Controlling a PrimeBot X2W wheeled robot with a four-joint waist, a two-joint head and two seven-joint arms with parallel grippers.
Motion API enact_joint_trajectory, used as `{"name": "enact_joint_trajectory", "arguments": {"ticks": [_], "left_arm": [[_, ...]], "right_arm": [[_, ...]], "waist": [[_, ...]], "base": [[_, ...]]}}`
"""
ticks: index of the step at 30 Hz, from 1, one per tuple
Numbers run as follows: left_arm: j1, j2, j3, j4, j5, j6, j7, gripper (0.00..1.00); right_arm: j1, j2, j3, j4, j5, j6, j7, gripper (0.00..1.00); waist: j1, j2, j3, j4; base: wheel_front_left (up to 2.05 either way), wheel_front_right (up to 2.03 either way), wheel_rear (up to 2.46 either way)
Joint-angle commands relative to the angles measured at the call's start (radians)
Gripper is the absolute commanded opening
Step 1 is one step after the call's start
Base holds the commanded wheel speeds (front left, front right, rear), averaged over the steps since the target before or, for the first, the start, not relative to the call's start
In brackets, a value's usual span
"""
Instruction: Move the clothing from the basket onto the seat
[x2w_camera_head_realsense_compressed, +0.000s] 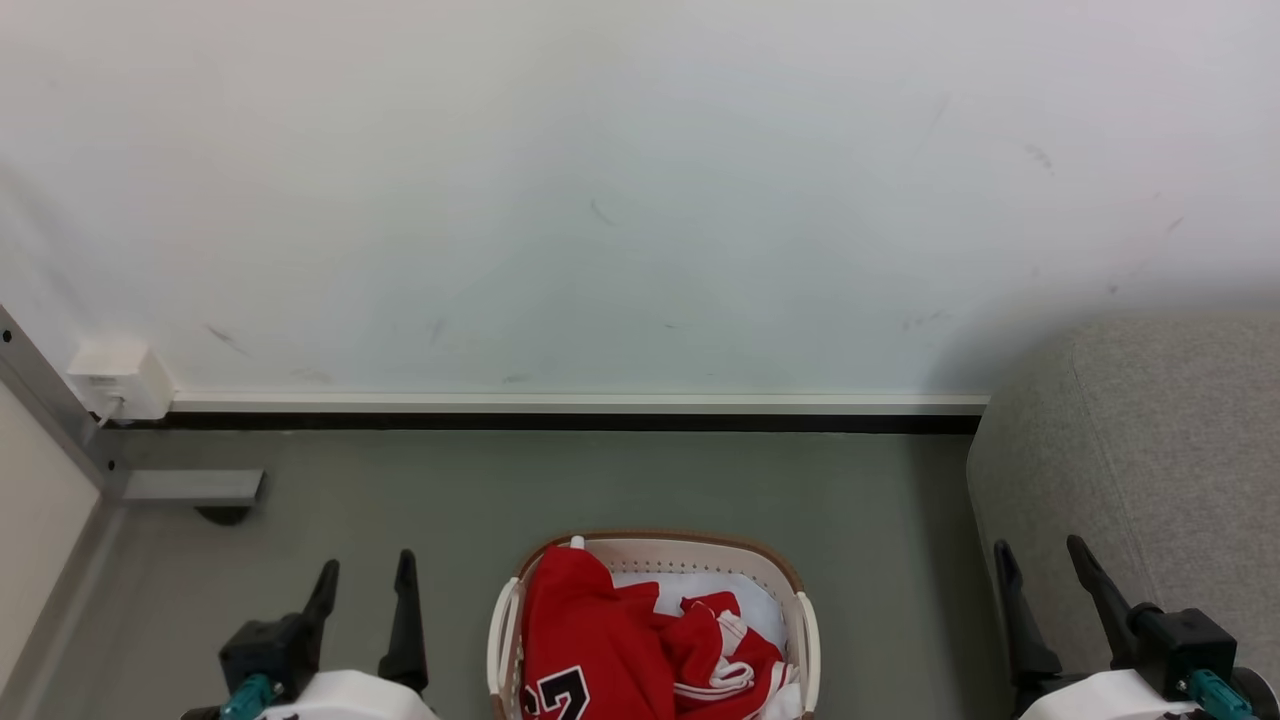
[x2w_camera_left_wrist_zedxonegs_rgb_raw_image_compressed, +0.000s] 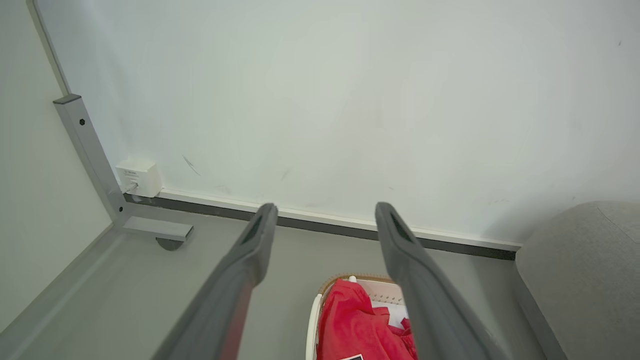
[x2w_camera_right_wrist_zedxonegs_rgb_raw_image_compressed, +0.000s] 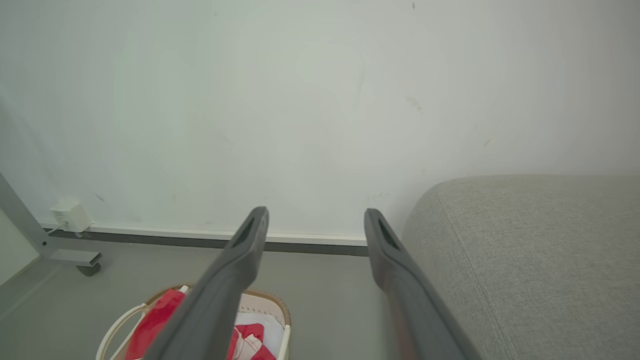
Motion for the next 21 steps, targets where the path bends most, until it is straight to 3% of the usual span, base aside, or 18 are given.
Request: {"name": "enact_joint_trajectory", "arguments": {"ticks": [1,21], "left_arm": [[0.007,0.007,-0.003,-0.003,0.030,-0.013,-0.012,1.00],[0.013,-0.005,0.003,-0.002,0.183,-0.055,-0.045,1.00]], "right_arm": [[-0.013,-0.004,-0.007,0.004,-0.031,-0.001,-0.011,1.00],[-0.016,-0.004,-0.014,0.024,-0.148,-0.002,-0.044,1.00]], "waist": [[0.0000,0.0000,0.000,-0.001],[0.0000,0.0000,-0.003,-0.008]], "base": [[0.00,0.00,0.00],[0.00,0.00,0.00]]}}
